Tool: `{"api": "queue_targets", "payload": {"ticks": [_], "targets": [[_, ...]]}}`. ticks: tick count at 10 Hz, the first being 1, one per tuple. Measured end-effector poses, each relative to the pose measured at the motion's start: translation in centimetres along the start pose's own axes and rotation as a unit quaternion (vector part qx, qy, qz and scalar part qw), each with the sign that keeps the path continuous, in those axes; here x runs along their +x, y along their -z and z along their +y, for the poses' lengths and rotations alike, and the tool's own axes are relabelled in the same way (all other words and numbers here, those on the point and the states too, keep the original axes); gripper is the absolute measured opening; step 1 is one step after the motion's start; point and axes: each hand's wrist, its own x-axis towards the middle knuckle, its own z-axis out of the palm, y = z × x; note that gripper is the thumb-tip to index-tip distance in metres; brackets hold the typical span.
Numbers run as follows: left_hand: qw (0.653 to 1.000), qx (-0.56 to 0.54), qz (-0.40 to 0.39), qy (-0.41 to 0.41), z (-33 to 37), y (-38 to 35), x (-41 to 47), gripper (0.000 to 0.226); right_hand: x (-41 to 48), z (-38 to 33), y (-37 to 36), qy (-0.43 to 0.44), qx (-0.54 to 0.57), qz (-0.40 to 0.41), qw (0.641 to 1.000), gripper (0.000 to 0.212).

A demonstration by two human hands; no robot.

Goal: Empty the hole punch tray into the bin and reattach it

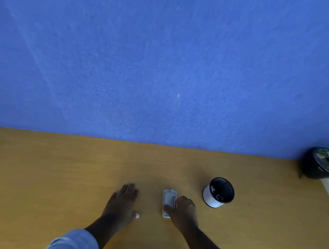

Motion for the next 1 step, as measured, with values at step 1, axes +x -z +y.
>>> {"api": "queue_targets", "payload": {"ticks": [1], "targets": [[0.999,0.047,0.004,-0.008,0.05,0.30,0.17,0.102,-0.03,-0.51,0.69,0.013,0.013,0.011,1.000,0.041]]}}
